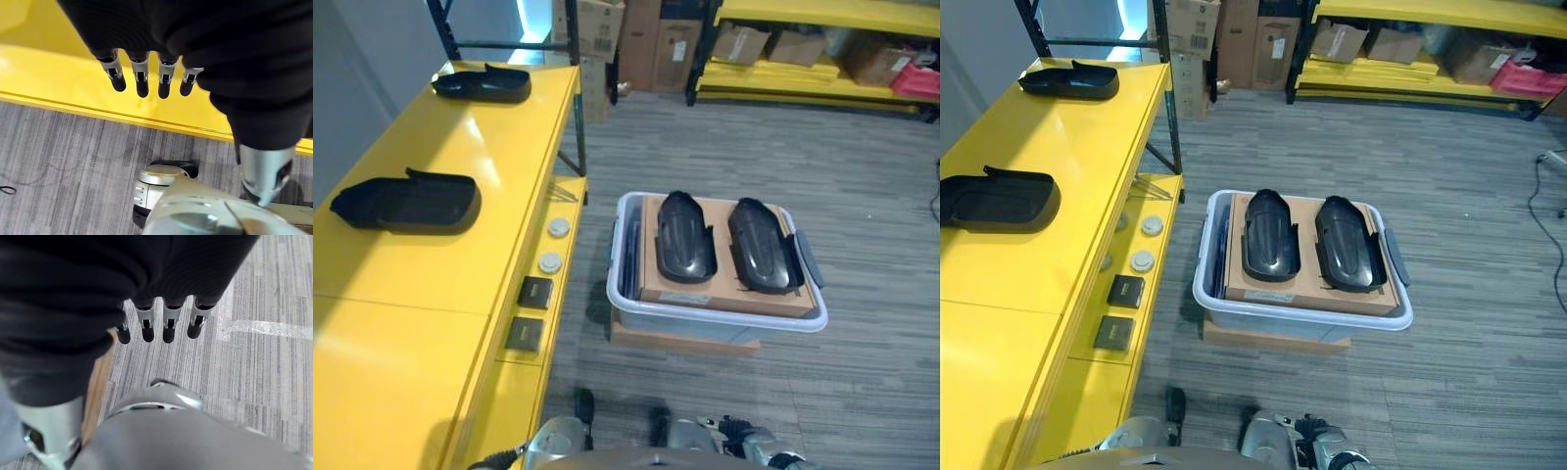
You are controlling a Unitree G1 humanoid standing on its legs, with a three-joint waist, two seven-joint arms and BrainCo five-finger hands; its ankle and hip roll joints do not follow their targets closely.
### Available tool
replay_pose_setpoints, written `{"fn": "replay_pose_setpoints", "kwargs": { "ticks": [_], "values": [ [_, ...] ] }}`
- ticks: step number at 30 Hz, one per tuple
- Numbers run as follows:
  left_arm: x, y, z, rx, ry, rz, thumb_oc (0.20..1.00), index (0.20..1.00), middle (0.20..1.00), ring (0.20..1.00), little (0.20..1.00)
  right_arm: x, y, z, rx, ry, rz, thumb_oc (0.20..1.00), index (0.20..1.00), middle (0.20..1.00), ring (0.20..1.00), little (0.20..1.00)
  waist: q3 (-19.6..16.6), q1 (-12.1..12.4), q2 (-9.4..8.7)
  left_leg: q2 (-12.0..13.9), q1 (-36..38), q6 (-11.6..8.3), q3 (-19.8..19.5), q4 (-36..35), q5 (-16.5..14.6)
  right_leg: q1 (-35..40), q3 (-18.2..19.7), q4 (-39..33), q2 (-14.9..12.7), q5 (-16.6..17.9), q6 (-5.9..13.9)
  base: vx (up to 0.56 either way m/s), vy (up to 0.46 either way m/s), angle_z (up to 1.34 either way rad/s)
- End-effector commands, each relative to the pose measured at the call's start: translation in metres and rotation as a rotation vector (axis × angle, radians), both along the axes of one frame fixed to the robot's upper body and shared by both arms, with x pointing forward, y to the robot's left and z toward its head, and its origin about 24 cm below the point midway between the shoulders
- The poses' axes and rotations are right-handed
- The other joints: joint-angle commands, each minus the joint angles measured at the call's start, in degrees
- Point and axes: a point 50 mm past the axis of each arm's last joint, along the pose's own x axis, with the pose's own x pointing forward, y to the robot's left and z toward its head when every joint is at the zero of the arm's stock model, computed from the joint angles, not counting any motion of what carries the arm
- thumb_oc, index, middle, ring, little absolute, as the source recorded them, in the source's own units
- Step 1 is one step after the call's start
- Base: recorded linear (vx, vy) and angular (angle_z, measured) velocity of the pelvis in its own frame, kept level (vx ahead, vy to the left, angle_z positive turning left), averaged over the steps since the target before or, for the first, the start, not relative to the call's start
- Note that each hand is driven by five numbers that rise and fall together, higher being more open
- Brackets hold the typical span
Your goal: Move parts from the plastic box to the shelf.
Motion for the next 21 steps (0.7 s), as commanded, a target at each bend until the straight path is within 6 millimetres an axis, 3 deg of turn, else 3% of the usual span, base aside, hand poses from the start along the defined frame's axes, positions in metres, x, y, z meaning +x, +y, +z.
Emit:
{"fn": "replay_pose_setpoints", "kwargs": {
  "ticks": [1, 2, 4, 7, 8, 9, 12, 14, 15, 16, 17, 21],
  "values": [
    [0.010, 0.028, 0.008, 0.062, -0.028, 0.018, 1.000, 1.000, 1.000, 1.000, 1.000, -0.017, -0.012, -0.001, -0.027, 0.013, 0.021, 1.000, 1.000, 1.000, 1.000, 1.000, -1.0, -0.2, -0.94, -2.2, 1.2, 1.26, -2.7, 8.0, -12.6, 3.2, -0.1, -11.9, -2.3, 17.1, 3.06, 0.18, -0.584, 0.22],
    [0.009, 0.027, 0.008, 0.062, -0.030, 0.028, 1.000, 1.000, 1.000, 1.000, 1.000, -0.013, -0.011, 0.000, -0.030, -0.004, 0.056, 1.000, 1.000, 1.000, 1.000, 1.000, -1.6, 0.2, -1.42, 0.2, 1.7, -0.13, -2.5, 7.2, -12.2, 5.8, -2.0, -14.1, -2.5, 15.9, 4.05, 0.19, -0.620, 0.21],
    [0.008, 0.026, 0.008, 0.061, -0.032, 0.054, 1.000, 1.000, 1.000, 1.000, 1.000, -0.011, -0.010, 0.000, -0.029, -0.016, 0.067, 1.000, 1.000, 1.000, 1.000, 1.000, -2.0, 0.3, -2.08, 1.6, 1.4, -1.07, -2.3, 7.9, -12.5, 6.3, -2.9, -14.8, -2.7, 15.4, 4.27, 0.14, -0.494, 0.22],
    [0.008, 0.023, 0.007, 0.047, -0.035, 0.121, 1.000, 1.000, 1.000, 1.000, 1.000, -0.005, -0.011, 0.003, -0.055, -0.047, 0.149, 1.000, 1.000, 1.000, 1.000, 1.000, -2.9, -0.3, -2.74, 6.0, 2.0, -3.38, -1.4, 7.4, -10.8, 7.2, -4.0, -12.8, -0.3, 12.1, 2.47, 0.12, -0.460, 0.11],
    [0.005, 0.015, 0.004, 0.037, -0.047, 0.151, 1.000, 1.000, 1.000, 1.000, 1.000, 0.004, -0.013, 0.009, -0.069, -0.130, 0.214, 1.000, 1.000, 1.000, 1.000, 1.000, -2.8, -0.7, -3.04, 8.6, 1.5, -4.61, -1.3, 8.3, -9.3, 7.8, -4.1, -12.4, 1.9, 10.5, 0.46, 0.10, -0.591, 0.23],
    [0.003, 0.010, 0.003, 0.028, -0.052, 0.168, 1.000, 1.000, 1.000, 1.000, 1.000, 0.015, -0.011, 0.015, -0.042, -0.191, 0.267, 1.000, 1.000, 1.000, 1.000, 1.000, -2.4, -0.8, -3.37, 9.7, 0.5, -5.16, -1.2, 9.8, -8.6, 8.5, -4.7, -12.8, 3.1, 10.1, -0.71, 0.08, -0.537, 0.13],
    [0.003, 0.006, 0.002, 0.018, -0.073, 0.172, 1.000, 1.000, 1.000, 1.000, 1.000, 0.020, -0.008, 0.021, -0.031, -0.225, 0.326, 1.000, 1.000, 1.000, 1.000, 1.000, -1.6, -1.3, -3.55, 11.3, -1.7, -5.89, -0.4, 13.9, -6.0, 9.8, -5.6, -14.4, 5.2, 9.8, -2.42, 0.01, -0.321, -0.11],
    [0.007, 0.003, 0.002, 0.013, -0.087, 0.155, 1.000, 1.000, 1.000, 1.000, 1.000, 0.011, -0.009, 0.017, 0.035, -0.161, 0.276, 1.000, 1.000, 1.000, 1.000, 1.000, -0.9, -1.4, -3.44, 10.2, -3.1, -5.58, 1.1, 16.5, -6.6, 11.5, -7.6, -15.8, 6.0, 9.6, -3.14, 0.00, -0.278, 0.28],
    [0.011, 0.000, 0.002, 0.013, -0.086, 0.127, 1.000, 1.000, 1.000, 1.000, 1.000, 0.006, -0.010, 0.014, 0.066, -0.165, 0.233, 1.000, 1.000, 1.000, 1.000, 1.000, -0.7, -1.2, -3.08, 7.7, -3.8, -5.36, 2.0, 16.0, -7.4, 11.9, -9.0, -16.2, 6.1, 9.6, -3.05, -0.02, -0.125, 0.35],
    [0.011, 0.000, 0.002, 0.014, -0.086, 0.116, 1.000, 1.000, 1.000, 1.000, 1.000, 0.006, -0.010, 0.014, 0.076, -0.165, 0.223, 1.000, 1.000, 1.000, 1.000, 1.000, -0.6, -1.0, -2.95, 6.8, -3.9, -5.25, 2.1, 15.6, -7.8, 12.0, -9.3, -16.2, 6.1, 9.6, -3.02, 0.00, -0.027, 0.45],
    [0.013, 0.000, 0.002, 0.018, -0.080, 0.079, 1.000, 1.000, 1.000, 1.000, 1.000, 0.004, -0.010, 0.012, 0.089, -0.162, 0.188, 1.000, 1.000, 1.000, 1.000, 1.000, -0.8, -0.7, -2.24, 3.7, -3.5, -5.23, 2.3, 12.5, -7.7, 12.1, -10.2, -16.6, 6.4, 9.6, -2.80, 0.02, 0.017, 0.36],
    [0.009, 0.001, 0.002, 0.029, -0.047, 0.041, 1.000, 1.000, 1.000, 1.000, 1.000, 0.003, -0.011, 0.011, 0.045, -0.164, 0.162, 1.000, 1.000, 1.000, 1.000, 1.000, -1.5, -1.0, -1.21, 2.3, -1.3, -5.76, 2.5, 6.4, -5.2, 12.5, -10.9, -18.1, 7.0, 10.3, -2.53, 0.04, 0.043, 0.36]
  ]
}}
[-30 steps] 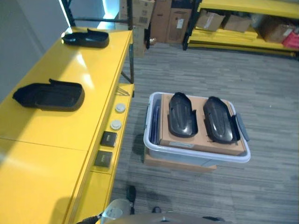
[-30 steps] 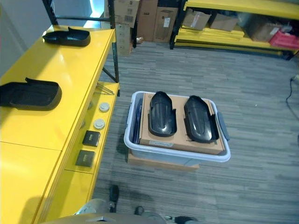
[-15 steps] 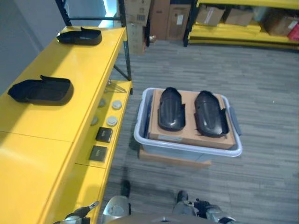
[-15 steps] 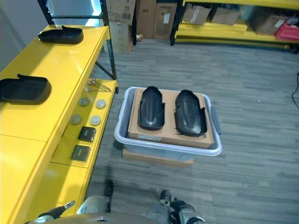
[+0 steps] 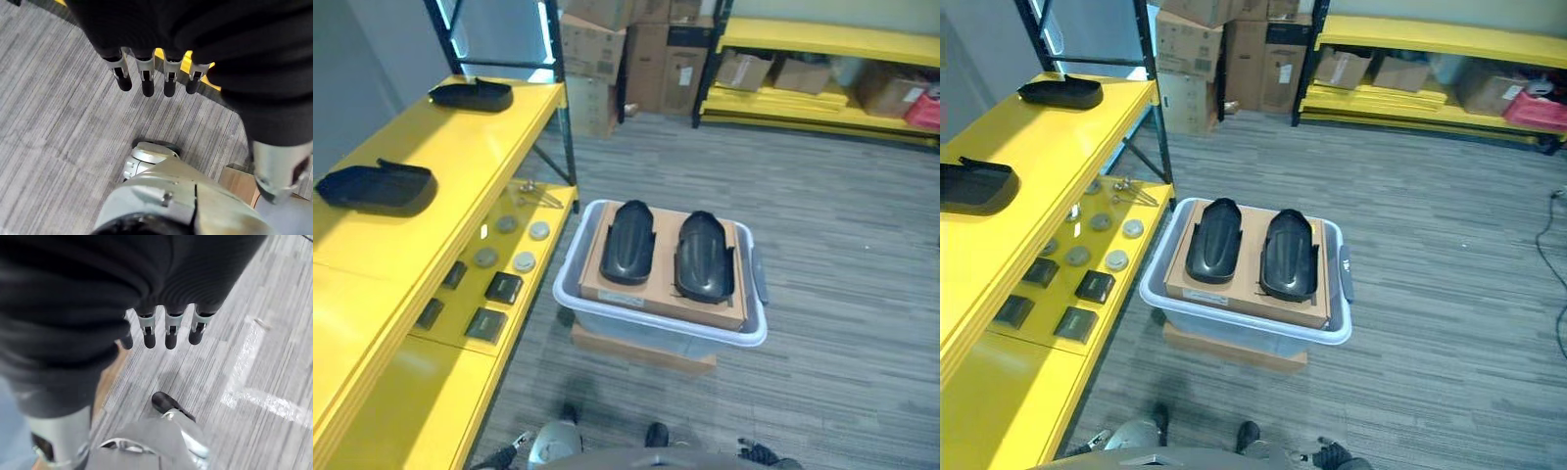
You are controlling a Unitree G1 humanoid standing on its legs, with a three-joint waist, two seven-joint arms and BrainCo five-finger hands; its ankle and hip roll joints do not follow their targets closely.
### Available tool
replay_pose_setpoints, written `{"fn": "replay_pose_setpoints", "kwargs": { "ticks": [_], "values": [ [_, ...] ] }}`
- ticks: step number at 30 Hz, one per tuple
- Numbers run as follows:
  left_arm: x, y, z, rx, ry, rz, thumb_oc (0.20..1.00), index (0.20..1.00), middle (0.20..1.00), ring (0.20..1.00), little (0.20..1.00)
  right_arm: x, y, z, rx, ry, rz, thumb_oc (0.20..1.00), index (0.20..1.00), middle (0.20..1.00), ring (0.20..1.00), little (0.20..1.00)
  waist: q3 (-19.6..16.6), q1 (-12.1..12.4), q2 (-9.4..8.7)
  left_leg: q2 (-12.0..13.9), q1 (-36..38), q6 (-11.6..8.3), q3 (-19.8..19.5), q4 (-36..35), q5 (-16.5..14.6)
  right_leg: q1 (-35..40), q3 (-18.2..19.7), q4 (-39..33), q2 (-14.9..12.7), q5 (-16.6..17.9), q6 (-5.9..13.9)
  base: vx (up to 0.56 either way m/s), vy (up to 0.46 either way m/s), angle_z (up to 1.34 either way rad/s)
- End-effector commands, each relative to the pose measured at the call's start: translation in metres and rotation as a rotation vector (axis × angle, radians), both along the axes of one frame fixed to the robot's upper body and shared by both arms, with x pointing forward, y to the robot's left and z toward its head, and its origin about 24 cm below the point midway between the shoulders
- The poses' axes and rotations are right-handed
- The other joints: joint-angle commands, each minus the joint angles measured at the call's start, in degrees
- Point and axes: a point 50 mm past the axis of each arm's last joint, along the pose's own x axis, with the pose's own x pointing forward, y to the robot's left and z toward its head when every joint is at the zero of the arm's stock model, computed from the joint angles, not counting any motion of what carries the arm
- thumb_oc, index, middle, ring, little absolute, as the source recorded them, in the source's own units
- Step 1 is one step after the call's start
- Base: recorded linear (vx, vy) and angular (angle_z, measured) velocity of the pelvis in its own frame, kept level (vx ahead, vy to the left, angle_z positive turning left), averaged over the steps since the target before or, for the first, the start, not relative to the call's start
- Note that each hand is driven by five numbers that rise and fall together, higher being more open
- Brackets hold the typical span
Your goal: Move parts from the plastic box to the shelf.
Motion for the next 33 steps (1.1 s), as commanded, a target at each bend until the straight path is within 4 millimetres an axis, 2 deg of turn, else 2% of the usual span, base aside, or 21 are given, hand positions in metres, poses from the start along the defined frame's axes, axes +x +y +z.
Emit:
{"fn": "replay_pose_setpoints", "kwargs": {
  "ticks": [1, 2, 7, 9, 10, 11, 12, 13, 14, 15, 16, 17, 19, 20, 21, 22, 23, 25, 27, 29, 33],
  "values": [
    [0.017, 0.013, 0.005, 0.048, -0.023, -0.072, 1.000, 1.000, 1.000, 1.000, 1.000, 0.046, 0.007, 0.010, 0.004, -0.153, -0.011, 1.000, 1.000, 1.000, 1.000, 1.000, 2.9, 0.8, -1.70, -3.5, 2.3, -0.99, 1.2, -1.3, 0.1, 3.2, 3.0, -6.6, -1.4, 0.7, 4.16, 0.07, 0.110, 0.39],
    [0.014, 0.013, 0.005, 0.042, -0.016, -0.068, 1.000, 1.000, 1.000, 1.000, 1.000, 0.047, 0.006, 0.010, -0.047, -0.161, 0.002, 1.000, 1.000, 1.000, 1.000, 1.000, 2.2, 1.4, -1.02, -4.8, 3.8, -0.88, -1.3, -4.0, 0.5, 3.4, 4.0, -7.0, -1.0, 0.5, 4.21, 0.07, 0.106, 0.22],
    [0.010, 0.010, 0.003, 0.046, -0.008, -0.079, 1.000, 1.000, 1.000, 1.000, 1.000, 0.056, 0.005, 0.017, -0.046, -0.274, -0.056, 1.000, 1.000, 1.000, 1.000, 1.000, 1.4, 1.2, -0.34, -4.7, 5.8, -0.99, -0.9, -6.5, 1.1, 4.6, 3.6, -7.4, -1.3, 0.4, 4.63, 0.10, 0.072, -0.04],
    [0.005, 0.009, 0.003, 0.053, -0.005, -0.080, 1.000, 1.000, 1.000, 1.000, 1.000, 0.077, 0.012, 0.029, 0.002, -0.388, -0.075, 1.000, 1.000, 1.000, 1.000, 1.000, 1.3, 1.4, -0.22, -4.8, 6.6, -0.75, -1.5, -7.0, 1.0, 5.0, 3.8, -7.0, -1.4, 0.3, 4.76, 0.13, 0.061, 0.12],
    [0.001, 0.009, 0.003, 0.055, -0.003, -0.072, 1.000, 1.000, 1.000, 1.000, 1.000, 0.105, 0.025, 0.051, 0.027, -0.500, -0.049, 1.000, 1.000, 1.000, 1.000, 1.000, 1.4, 1.5, -0.20, -4.6, 7.2, -0.58, -1.6, -7.1, 0.9, 5.2, 3.8, -6.7, -1.5, 0.1, 4.80, 0.10, 0.052, 0.05],
    [0.000, 0.009, 0.003, 0.056, -0.003, -0.071, 1.000, 1.000, 1.000, 1.000, 1.000, 0.110, 0.027, 0.056, 0.037, -0.533, -0.037, 1.000, 1.000, 1.000, 1.000, 1.000, 1.3, 1.5, -0.22, -4.6, 7.1, -0.52, -1.7, -7.2, 0.9, 5.1, 3.8, -6.6, -1.5, 0.1, 4.80, 0.09, 0.054, -0.03],
    [-0.005, 0.010, 0.003, 0.060, 0.001, -0.069, 1.000, 1.000, 1.000, 1.000, 1.000, 0.126, 0.036, 0.074, 0.059, -0.601, -0.009, 1.000, 1.000, 1.000, 1.000, 1.000, 1.2, 1.5, -0.36, -4.7, 6.9, -0.25, -1.9, -7.1, 0.8, 4.9, 3.7, -6.3, -1.6, -0.1, 4.80, 0.04, 0.032, -0.04],
    [-0.007, 0.011, 0.003, 0.062, 0.003, -0.068, 1.000, 1.000, 1.000, 1.000, 1.000, 0.132, 0.039, 0.082, 0.069, -0.642, 0.008, 1.000, 1.000, 1.000, 1.000, 1.000, 1.2, 1.6, -0.39, -4.7, 6.9, -0.13, -2.0, -7.1, 0.7, 4.8, 3.7, -6.1, -1.6, -0.1, 4.84, 0.04, 0.036, -0.02],
    [-0.012, 0.013, 0.003, 0.070, 0.012, -0.073, 1.000, 1.000, 1.000, 1.000, 1.000, 0.152, 0.044, 0.110, 0.092, -0.773, 0.041, 1.000, 1.000, 1.000, 1.000, 1.000, 1.3, 2.1, -0.52, -4.9, 6.8, 0.23, -2.4, -7.1, 0.7, 4.5, 3.5, -5.7, -1.7, -0.1, 4.96, 0.02, 0.024, 0.05],
    [-0.013, 0.013, 0.003, 0.071, 0.014, -0.075, 1.000, 1.000, 1.000, 1.000, 1.000, 0.155, 0.045, 0.116, 0.096, -0.803, 0.047, 1.000, 1.000, 1.000, 1.000, 1.000, 1.3, 2.2, -0.54, -4.9, 6.8, 0.31, -2.5, -7.1, 0.7, 4.4, 3.4, -5.7, -1.7, -0.1, 4.99, 0.01, 0.022, 0.08],
    [-0.016, 0.014, 0.002, 0.074, 0.021, -0.077, 1.000, 1.000, 1.000, 1.000, 1.000, 0.166, 0.047, 0.134, 0.097, -0.891, 0.060, 1.000, 1.000, 1.000, 1.000, 1.000, 1.4, 2.6, -0.60, -4.9, 6.9, 0.50, -2.7, -7.3, 0.7, 4.4, 3.3, -5.6, -1.8, 0.0, 5.10, 0.01, 0.018, 0.12],
    [-0.020, 0.015, 0.002, 0.076, 0.028, -0.084, 1.000, 1.000, 1.000, 1.000, 1.000, 0.181, 0.049, 0.161, 0.106, -0.998, 0.068, 1.000, 1.000, 1.000, 1.000, 1.000, 1.3, 3.3, -0.65, -5.0, 7.1, 0.72, -2.9, -7.5, 0.7, 4.5, 2.9, -5.6, -1.8, 0.1, 5.22, 0.02, 0.021, 0.11],
    [-0.023, 0.015, 0.002, 0.076, 0.034, -0.090, 1.000, 1.000, 1.000, 1.000, 1.000, 0.190, 0.049, 0.177, 0.112, -1.053, 0.071, 1.000, 1.000, 1.000, 1.000, 1.000, 1.3, 3.8, -0.65, -5.1, 7.5, 0.81, -3.1, -7.8, 0.6, 4.8, 2.7, -5.8, -1.9, 0.1, 5.32, 0.03, 0.025, 0.12],
    [-0.027, 0.016, 0.002, 0.078, 0.046, -0.103, 1.000, 1.000, 1.000, 1.000, 1.000, 0.201, 0.047, 0.201, 0.119, -1.145, 0.083, 1.000, 1.000, 1.000, 1.000, 1.000, 1.1, 4.7, -0.68, -5.3, 7.9, 0.95, -3.3, -8.2, 0.4, 5.3, 2.3, -6.0, -2.0, 0.0, 5.49, 0.03, 0.027, 0.14],
    [-0.028, 0.017, 0.002, 0.078, 0.049, -0.107, 1.000, 1.000, 1.000, 1.000, 1.000, 0.203, 0.046, 0.206, 0.121, -1.163, 0.079, 1.000, 1.000, 1.000, 1.000, 1.000, 1.1, 4.9, -0.68, -5.3, 8.1, 0.97, -3.4, -8.3, 0.4, 5.5, 2.2, -6.1, -2.0, 0.0, 5.53, 0.06, 0.033, 0.12],
    [-0.031, 0.018, 0.002, 0.084, 0.061, -0.114, 1.000, 1.000, 1.000, 1.000, 1.000, 0.214, 0.043, 0.231, 0.112, -1.235, 0.074, 1.000, 1.000, 1.000, 1.000, 1.000, 0.7, 5.7, -0.84, -5.5, 8.6, 1.07, -3.6, -8.7, 0.1, 6.1, 1.7, -6.4, -2.2, 0.0, 5.67, 0.05, 0.019, 0.08],
    [-0.032, 0.018, 0.002, 0.085, 0.062, -0.113, 1.000, 1.000, 1.000, 1.000, 1.000, 0.216, 0.043, 0.235, 0.110, -1.246, 0.071, 1.000, 1.000, 1.000, 1.000, 1.000, 0.7, 5.9, -0.85, -5.6, 8.8, 1.09, -3.6, -8.7, 0.1, 6.2, 1.6, -6.5, -2.2, 0.0, 5.68, 0.07, 0.025, 0.09],
    [-0.036, 0.022, 0.002, 0.089, 0.080, -0.121, 1.000, 1.000, 1.000, 1.000, 1.000, 0.226, 0.034, 0.264, 0.032, -1.349, 0.016, 1.000, 1.000, 1.000, 1.000, 1.000, 0.0, 6.6, -1.12, -5.6, 9.3, 1.16, -3.4, -9.2, 0.0, 6.8, 1.0, -6.7, -2.4, -0.1, 5.75, 0.08, 0.025, 0.14],
    [-0.037, 0.023, 0.002, 0.090, 0.088, -0.135, 1.000, 1.000, 1.000, 1.000, 1.000, 0.228, 0.026, 0.273, -0.043, -1.385, -0.027, 1.000, 1.000, 1.000, 1.000, 1.000, -0.2, 6.9, -1.26, -5.7, 9.5, 1.19, -3.3, -9.4, -0.1, 7.1, 0.7, -6.8, -2.4, -0.1, 5.79, 0.11, 0.017, 0.17],
    [-0.045, 0.026, 0.003, 0.097, 0.109, -0.175, 1.000, 1.000, 1.000, 1.000, 1.000, 0.230, -0.007, 0.289, -0.301, -1.435, -0.152, 1.000, 1.000, 1.000, 1.000, 1.000, -0.7, 7.6, -1.52, -5.6, 9.8, 1.39, -3.3, -9.4, -0.4, 7.4, 0.1, -6.4, -2.6, -0.5, 5.92, 0.22, 0.016, 0.08],
    [-0.049, 0.030, 0.004, 0.106, 0.118, -0.203, 1.000, 1.000, 1.000, 1.000, 1.000, 0.225, -0.037, 0.296, -0.513, -1.441, -0.250, 1.000, 1.000, 1.000, 1.000, 1.000, -0.4, 8.1, -1.43, -5.6, 8.9, 1.70, -3.5, -8.3, -0.7, 6.6, -0.3, -5.2, -3.0, -1.0, 6.00, 0.13, 0.003, 0.01]
  ]
}}
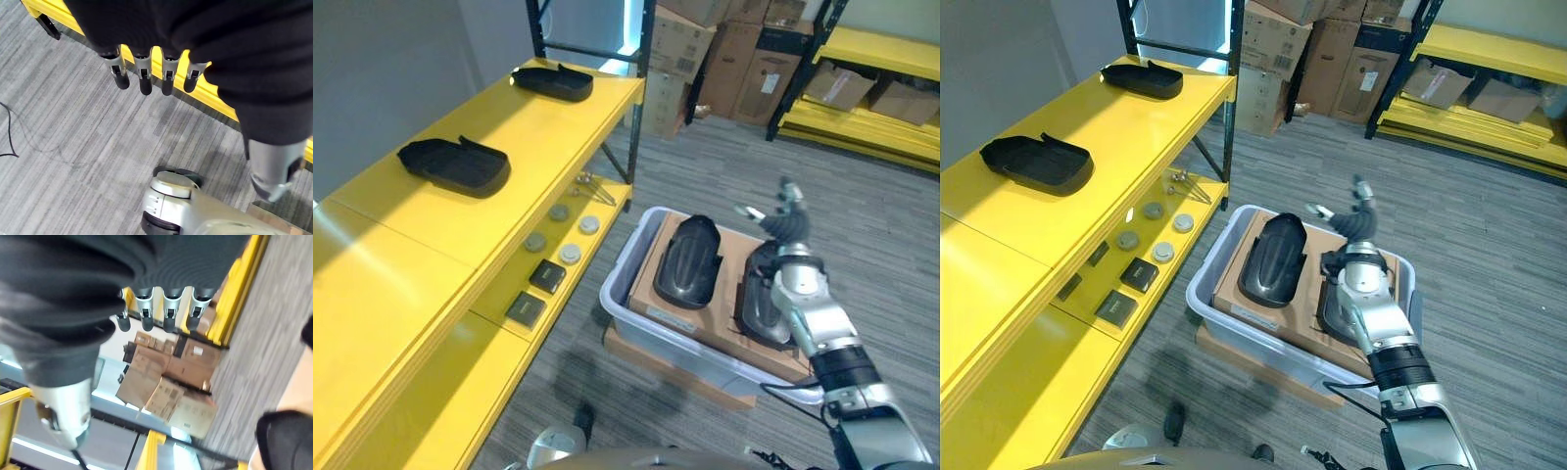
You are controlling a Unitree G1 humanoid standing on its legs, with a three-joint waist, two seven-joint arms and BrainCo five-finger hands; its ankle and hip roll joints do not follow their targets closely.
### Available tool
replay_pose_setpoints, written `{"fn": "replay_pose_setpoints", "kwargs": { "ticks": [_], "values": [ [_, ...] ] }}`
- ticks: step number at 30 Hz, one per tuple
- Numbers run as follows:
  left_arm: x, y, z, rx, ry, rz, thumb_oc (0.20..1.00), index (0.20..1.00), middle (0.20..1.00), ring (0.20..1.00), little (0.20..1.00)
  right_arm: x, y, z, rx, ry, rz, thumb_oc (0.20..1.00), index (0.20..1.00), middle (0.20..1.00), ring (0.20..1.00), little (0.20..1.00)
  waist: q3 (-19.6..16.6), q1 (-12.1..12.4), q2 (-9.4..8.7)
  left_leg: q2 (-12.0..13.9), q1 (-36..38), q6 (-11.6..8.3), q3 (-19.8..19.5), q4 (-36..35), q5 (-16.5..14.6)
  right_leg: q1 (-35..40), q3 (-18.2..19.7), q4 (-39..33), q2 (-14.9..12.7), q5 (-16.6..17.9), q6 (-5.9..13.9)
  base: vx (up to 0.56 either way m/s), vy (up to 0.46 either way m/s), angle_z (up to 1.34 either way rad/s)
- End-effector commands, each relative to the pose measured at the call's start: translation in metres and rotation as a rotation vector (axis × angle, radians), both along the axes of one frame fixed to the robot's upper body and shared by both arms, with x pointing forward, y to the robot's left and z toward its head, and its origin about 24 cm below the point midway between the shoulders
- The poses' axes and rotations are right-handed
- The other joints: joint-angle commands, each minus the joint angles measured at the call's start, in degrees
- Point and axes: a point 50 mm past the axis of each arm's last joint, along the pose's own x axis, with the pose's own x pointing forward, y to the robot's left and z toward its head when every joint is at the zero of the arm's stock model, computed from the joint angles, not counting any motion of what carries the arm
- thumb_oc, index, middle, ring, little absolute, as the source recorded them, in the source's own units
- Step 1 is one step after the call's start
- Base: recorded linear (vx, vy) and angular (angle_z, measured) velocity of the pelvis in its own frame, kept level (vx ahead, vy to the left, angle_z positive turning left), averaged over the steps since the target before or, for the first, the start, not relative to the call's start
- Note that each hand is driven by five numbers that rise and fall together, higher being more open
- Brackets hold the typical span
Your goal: Move parts from the plastic box to the shelf.
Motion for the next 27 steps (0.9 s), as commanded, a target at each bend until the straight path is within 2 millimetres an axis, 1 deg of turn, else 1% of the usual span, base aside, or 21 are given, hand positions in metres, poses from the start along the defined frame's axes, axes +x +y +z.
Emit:
{"fn": "replay_pose_setpoints", "kwargs": {
  "ticks": [1, 2, 3, 4, 5, 6, 7, 9, 11, 14, 16, 19, 25, 27],
  "values": [
    [0.001, 0.010, 0.001, 0.023, 0.032, -0.111, 1.000, 1.000, 1.000, 1.000, 1.000, -0.004, -0.033, 0.029, -0.168, -0.110, -0.203, 1.000, 1.000, 1.000, 1.000, 1.000, -1.8, 1.3, 1.21, 0.7, -1.8, 0.69, -1.7, 3.6, -6.7, -4.0, -0.2, 3.5, 0.2, -3.4, -0.07, -0.09, 0.008, -0.01],
    [0.016, 0.016, 0.004, 0.019, -0.006, -0.130, 1.000, 1.000, 1.000, 1.000, 1.000, -0.002, -0.053, 0.045, -0.224, -0.153, -0.306, 1.000, 1.000, 1.000, 1.000, 1.000, 0.0, 1.6, 1.81, 0.4, -5.7, 0.77, -2.6, 6.2, -6.6, -7.4, -0.5, 5.6, -0.3, -3.5, -0.05, -0.14, 0.003, 0.02],
    [0.021, 0.017, 0.005, 0.017, -0.019, -0.133, 1.000, 1.000, 1.000, 1.000, 1.000, -0.002, -0.058, 0.050, -0.237, -0.163, -0.325, 1.000, 1.000, 1.000, 1.000, 1.000, 0.5, 1.6, 1.97, 0.3, -6.8, 0.78, -2.9, 6.7, -6.6, -8.3, -0.6, 6.0, -0.4, -3.6, -0.05, -0.29, 0.024, 0.00],
    [0.035, 0.020, 0.007, 0.011, -0.056, -0.140, 1.000, 1.000, 1.000, 1.000, 1.000, 0.000, -0.071, 0.062, -0.262, -0.189, -0.372, 1.000, 1.000, 1.000, 1.000, 1.000, 2.1, 1.8, 2.57, 0.1, -9.2, 0.75, -3.3, 8.1, -6.6, -10.3, -0.7, 7.0, -0.6, -3.7, -0.09, -0.27, 0.014, -0.02],
    [0.045, 0.021, 0.008, 0.008, -0.082, -0.144, 1.000, 1.000, 1.000, 1.000, 1.000, 0.001, -0.079, 0.069, -0.282, -0.208, -0.404, 1.000, 1.000, 1.000, 1.000, 1.000, 3.3, 1.9, 2.89, -0.2, -10.9, 0.79, -3.8, 8.9, -6.4, -11.6, -0.9, 7.4, -0.8, -3.6, -0.05, -0.30, 0.014, -0.01],
    [0.051, 0.022, 0.010, 0.007, -0.101, -0.147, 1.000, 1.000, 1.000, 1.000, 1.000, 0.001, -0.084, 0.074, -0.296, -0.217, -0.425, 1.000, 1.000, 1.000, 1.000, 1.000, 4.1, 1.9, 3.10, -0.4, -11.9, 0.83, -4.2, 9.5, -6.3, -12.5, -0.9, 7.8, -0.9, -3.5, -0.09, -0.23, -0.020, 0.03],
    [0.062, 0.023, 0.012, 0.001, -0.134, -0.150, 1.000, 1.000, 1.000, 1.000, 1.000, 0.002, -0.092, 0.080, -0.292, -0.221, -0.461, 1.000, 1.000, 1.000, 1.000, 1.000, 5.5, 2.0, 3.46, -0.7, -13.8, 0.94, -4.8, 10.6, -6.1, -14.0, -0.9, 8.4, -1.0, -3.3, -0.12, -0.18, -0.029, 0.09],
    [0.074, 0.023, 0.015, 0.001, -0.178, -0.168, 1.000, 1.000, 1.000, 1.000, 1.000, 0.001, -0.104, 0.082, -0.270, -0.218, -0.523, 1.000, 1.000, 1.000, 1.000, 1.000, 7.3, 2.4, 3.84, -1.1, -16.5, 1.01, -5.7, 12.0, -5.9, -15.9, -1.3, 9.2, -1.1, -3.1, -0.29, -0.16, -0.042, 0.03],
    [0.078, 0.023, 0.016, 0.000, -0.199, -0.180, 1.000, 1.000, 1.000, 1.000, 1.000, -0.001, -0.112, 0.081, -0.255, -0.216, -0.555, 1.000, 1.000, 1.000, 1.000, 1.000, 8.1, 2.7, 4.08, -1.3, -17.6, 0.96, -6.2, 12.4, -5.6, -16.7, -1.5, 9.5, -1.2, -3.1, -0.36, -0.08, -0.023, 0.00],
    [0.086, 0.023, 0.018, -0.009, -0.233, -0.191, 1.000, 1.000, 1.000, 1.000, 1.000, -0.006, -0.129, 0.077, -0.204, -0.197, -0.624, 1.000, 1.000, 1.000, 1.000, 1.000, 9.5, 3.4, 4.73, -1.8, -19.1, 0.79, -7.1, 12.4, -5.1, -17.7, -2.1, 9.5, -1.5, -3.0, -0.33, -0.04, -0.009, 0.14],
    [0.087, 0.023, 0.019, -0.013, -0.243, -0.202, 1.000, 1.000, 1.000, 1.000, 1.000, -0.007, -0.133, 0.077, -0.190, -0.192, -0.646, 1.000, 1.000, 1.000, 1.000, 1.000, 10.0, 3.7, 4.94, -1.9, -19.4, 0.68, -7.3, 12.0, -4.8, -17.9, -2.3, 9.3, -1.5, -2.9, -0.27, -0.02, -0.001, 0.08],
    [0.087, 0.022, 0.019, -0.021, -0.247, -0.208, 1.000, 1.000, 1.000, 1.000, 1.000, -0.008, -0.136, 0.077, -0.182, -0.177, -0.661, 1.000, 1.000, 1.000, 1.000, 1.000, 10.3, 3.8, 5.10, -2.1, -19.4, 0.56, -7.2, 11.5, -4.6, -18.0, -2.5, 9.1, -1.7, -2.9, -0.24, -0.01, 0.019, 0.07],
    [0.084, 0.020, 0.018, -0.033, -0.248, -0.214, 1.000, 1.000, 1.000, 1.000, 1.000, -0.009, -0.135, 0.067, -0.198, -0.142, -0.699, 1.000, 1.000, 1.000, 1.000, 1.000, 10.6, 3.7, 5.28, -1.9, -18.9, 0.41, -6.2, 10.5, -4.4, -17.6, -2.1, 8.0, -1.8, -2.5, -0.11, 0.00, 0.013, 0.03],
    [0.084, 0.021, 0.019, -0.036, -0.248, -0.209, 1.000, 1.000, 1.000, 1.000, 1.000, -0.010, -0.135, 0.062, -0.233, -0.111, -0.711, 1.000, 1.000, 1.000, 1.000, 1.000, 10.7, 3.4, 5.19, -1.7, -18.7, 0.35, -5.7, 10.5, -4.5, -17.5, -1.8, 7.7, -1.7, -2.4, 0.02, 0.00, 0.000, 0.00]
  ]
}}
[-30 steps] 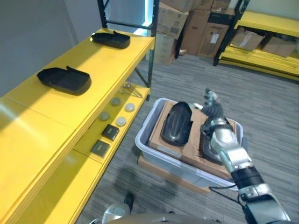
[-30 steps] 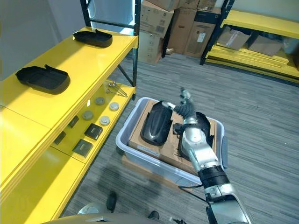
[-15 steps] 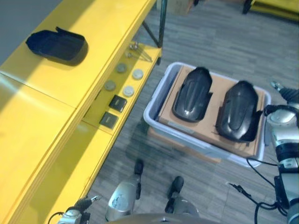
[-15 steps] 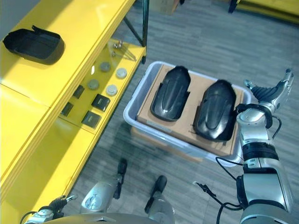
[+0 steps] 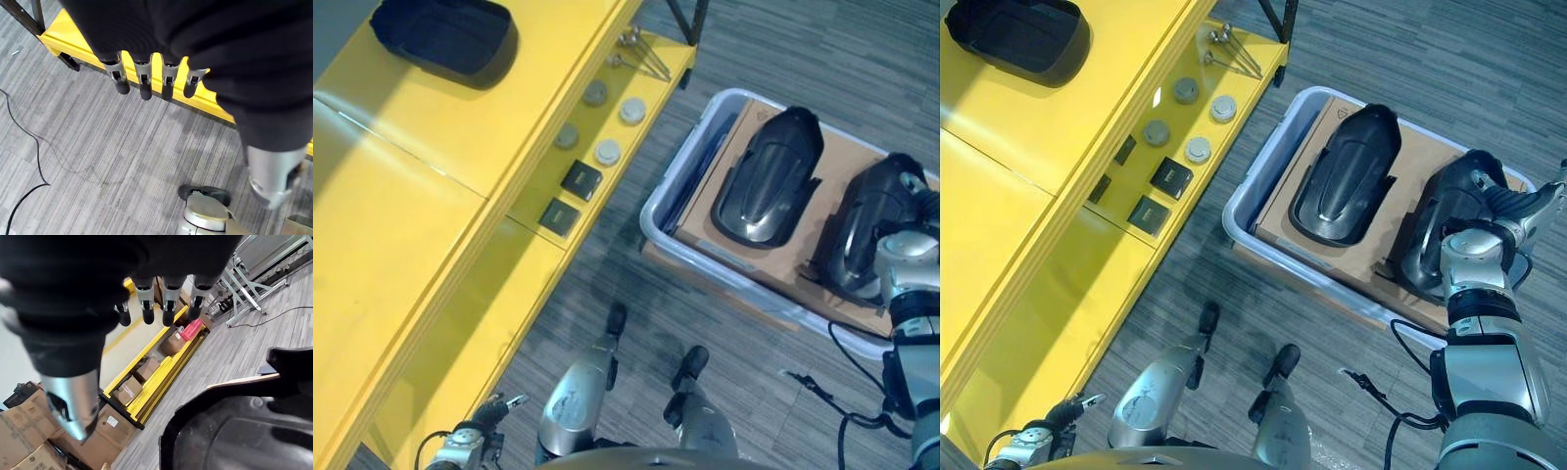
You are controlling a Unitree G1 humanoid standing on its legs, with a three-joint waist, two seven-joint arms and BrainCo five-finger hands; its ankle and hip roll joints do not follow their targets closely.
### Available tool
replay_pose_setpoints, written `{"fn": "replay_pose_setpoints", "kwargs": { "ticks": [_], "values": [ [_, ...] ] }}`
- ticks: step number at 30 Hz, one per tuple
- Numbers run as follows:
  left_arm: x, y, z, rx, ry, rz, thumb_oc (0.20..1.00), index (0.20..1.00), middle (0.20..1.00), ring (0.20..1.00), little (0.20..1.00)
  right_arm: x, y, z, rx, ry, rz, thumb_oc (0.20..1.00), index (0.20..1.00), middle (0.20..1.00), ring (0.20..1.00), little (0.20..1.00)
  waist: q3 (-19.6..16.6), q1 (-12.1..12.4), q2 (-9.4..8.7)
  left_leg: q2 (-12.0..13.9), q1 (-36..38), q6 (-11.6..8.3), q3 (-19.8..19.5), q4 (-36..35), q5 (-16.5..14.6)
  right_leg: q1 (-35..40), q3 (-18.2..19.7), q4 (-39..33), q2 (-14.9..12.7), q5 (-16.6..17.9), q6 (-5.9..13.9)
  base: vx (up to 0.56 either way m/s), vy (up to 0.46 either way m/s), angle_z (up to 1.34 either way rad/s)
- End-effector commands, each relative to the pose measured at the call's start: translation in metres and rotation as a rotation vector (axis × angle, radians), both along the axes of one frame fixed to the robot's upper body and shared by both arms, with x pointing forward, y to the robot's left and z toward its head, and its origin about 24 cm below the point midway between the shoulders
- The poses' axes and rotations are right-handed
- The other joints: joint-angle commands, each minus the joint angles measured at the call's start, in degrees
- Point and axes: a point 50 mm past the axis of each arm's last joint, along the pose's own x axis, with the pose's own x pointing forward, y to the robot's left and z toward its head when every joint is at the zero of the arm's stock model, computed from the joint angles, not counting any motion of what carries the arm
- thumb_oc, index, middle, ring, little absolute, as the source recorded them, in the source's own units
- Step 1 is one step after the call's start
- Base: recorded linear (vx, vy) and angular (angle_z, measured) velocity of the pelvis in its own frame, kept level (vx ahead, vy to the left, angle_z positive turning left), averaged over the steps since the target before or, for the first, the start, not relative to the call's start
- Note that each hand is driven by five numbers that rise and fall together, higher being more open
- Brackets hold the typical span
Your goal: Move parts from the plastic box to the shelf.
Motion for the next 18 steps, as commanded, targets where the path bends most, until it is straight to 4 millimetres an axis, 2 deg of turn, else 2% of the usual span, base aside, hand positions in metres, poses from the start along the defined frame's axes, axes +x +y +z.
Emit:
{"fn": "replay_pose_setpoints", "kwargs": {
  "ticks": [1, 7, 8, 12, 18],
  "values": [
    [-0.014, 0.008, -0.002, 0.023, 0.045, -0.016, 1.000, 1.000, 1.000, 1.000, 1.000, -0.007, -0.002, 0.009, -0.141, 0.036, -0.035, 1.000, 1.000, 1.000, 1.000, 1.000, -3.7, 0.0, -0.36, -0.1, 0.0, -0.95, -2.3, 1.3, -5.9, -2.7, 0.2, 4.4, -0.1, -5.6, 0.63, 0.00, 0.000, 0.00],
    [-0.013, 0.011, 0.000, 0.027, 0.042, -0.001, 1.000, 1.000, 1.000, 1.000, 1.000, -0.008, 0.002, -0.018, -0.103, 0.139, -0.014, 1.000, 1.000, 1.000, 1.000, 1.000, -3.2, -0.7, -0.93, 0.6, 0.8, -0.96, -1.0, 1.0, -6.1, -2.1, 1.1, 3.5, 0.4, -5.2, 0.81, 0.00, -0.018, -0.08],
    [-0.011, 0.011, 0.000, 0.028, 0.041, -0.002, 1.000, 1.000, 1.000, 1.000, 1.000, -0.007, 0.007, -0.028, -0.073, 0.154, -0.001, 1.000, 1.000, 1.000, 1.000, 1.000, -3.0, -0.8, -1.10, 0.8, 0.9, -0.91, -0.6, 1.0, -6.1, -2.0, 1.2, 3.3, 0.4, -5.0, 0.78, -0.01, -0.025, -0.11],
    [-0.006, 0.009, 0.000, 0.034, 0.034, -0.007, 1.000, 1.000, 1.000, 1.000, 1.000, -0.003, 0.016, -0.041, -0.002, 0.145, -0.008, 1.000, 1.000, 1.000, 1.000, 1.000, -2.5, -0.9, -1.25, 0.9, 0.5, -0.78, -0.3, 1.3, -6.1, -2.4, 1.5, 3.4, 0.5, -4.9, 0.63, -0.03, -0.028, -0.10],
    [-0.003, 0.009, 0.001, 0.039, 0.038, -0.024, 1.000, 1.000, 1.000, 1.000, 1.000, -0.009, 0.011, -0.057, 0.082, 0.169, 0.007, 1.000, 1.000, 1.000, 1.000, 1.000, -1.9, -1.2, -0.85, 0.7, -0.3, -0.79, -0.1, 1.9, -6.1, -3.1, 1.7, 3.8, 0.3, -4.7, 0.66, -0.01, -0.003, -0.03]
  ]
}}
